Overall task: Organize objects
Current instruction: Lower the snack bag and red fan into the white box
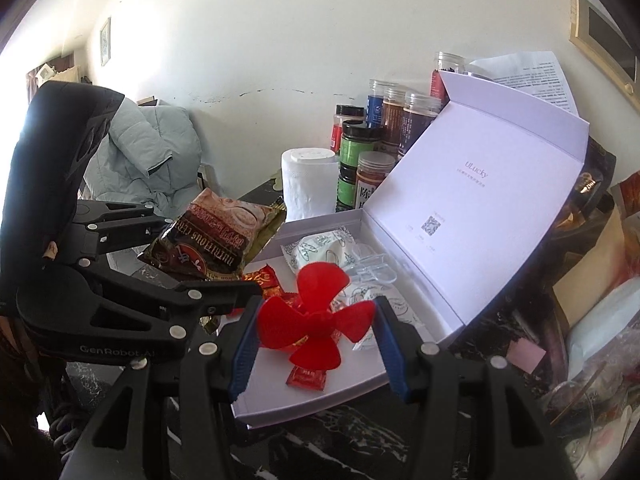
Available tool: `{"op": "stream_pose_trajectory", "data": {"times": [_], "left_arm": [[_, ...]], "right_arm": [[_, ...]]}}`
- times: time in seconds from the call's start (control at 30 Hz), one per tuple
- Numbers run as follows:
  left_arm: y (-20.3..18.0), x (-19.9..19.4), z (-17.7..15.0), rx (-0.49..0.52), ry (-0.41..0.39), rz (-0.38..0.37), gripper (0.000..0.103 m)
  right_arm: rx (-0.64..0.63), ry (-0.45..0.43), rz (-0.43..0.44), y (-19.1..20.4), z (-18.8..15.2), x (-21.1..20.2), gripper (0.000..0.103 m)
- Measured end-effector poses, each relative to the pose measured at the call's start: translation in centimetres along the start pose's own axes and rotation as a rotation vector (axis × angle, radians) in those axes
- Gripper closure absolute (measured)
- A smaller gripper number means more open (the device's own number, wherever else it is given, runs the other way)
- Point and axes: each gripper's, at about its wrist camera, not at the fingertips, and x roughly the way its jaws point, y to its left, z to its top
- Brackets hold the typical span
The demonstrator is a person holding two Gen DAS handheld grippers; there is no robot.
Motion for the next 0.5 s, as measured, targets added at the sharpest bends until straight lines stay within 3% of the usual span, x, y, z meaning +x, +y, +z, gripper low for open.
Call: {"op": "stream_pose_trajectory", "data": {"times": [0.5], "left_arm": [[1.5,2.8,4.9,0.023,-0.052,0.007,0.047]], "right_arm": [[0.007,-0.055,-0.032,-3.6,3.7,3.2,0.048]]}}
